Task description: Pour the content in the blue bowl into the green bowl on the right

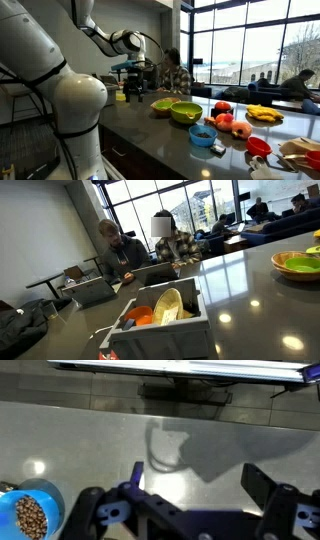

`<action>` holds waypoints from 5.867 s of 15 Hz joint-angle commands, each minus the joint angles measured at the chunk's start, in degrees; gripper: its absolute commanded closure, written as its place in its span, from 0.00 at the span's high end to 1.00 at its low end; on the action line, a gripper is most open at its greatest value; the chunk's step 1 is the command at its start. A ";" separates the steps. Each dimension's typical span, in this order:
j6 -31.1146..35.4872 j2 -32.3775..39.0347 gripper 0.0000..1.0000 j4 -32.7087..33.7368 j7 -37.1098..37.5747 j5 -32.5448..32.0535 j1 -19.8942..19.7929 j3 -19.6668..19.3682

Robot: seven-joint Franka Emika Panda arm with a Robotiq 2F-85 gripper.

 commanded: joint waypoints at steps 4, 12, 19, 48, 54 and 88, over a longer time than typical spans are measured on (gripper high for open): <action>-0.14 0.12 1.00 0.10 0.48 -0.47 1.00 -0.95; -0.14 0.12 1.00 0.10 0.48 -0.47 1.00 -0.95; -0.14 0.12 1.00 0.09 0.48 -0.47 1.00 -0.95; 5.37 -7.46 1.00 -4.53 19.34 11.81 -13.47 -9.38; 14.68 -1.67 1.00 -4.62 13.54 12.08 -20.43 -17.14; 31.96 13.72 1.00 -5.17 5.06 -2.73 -25.10 -23.32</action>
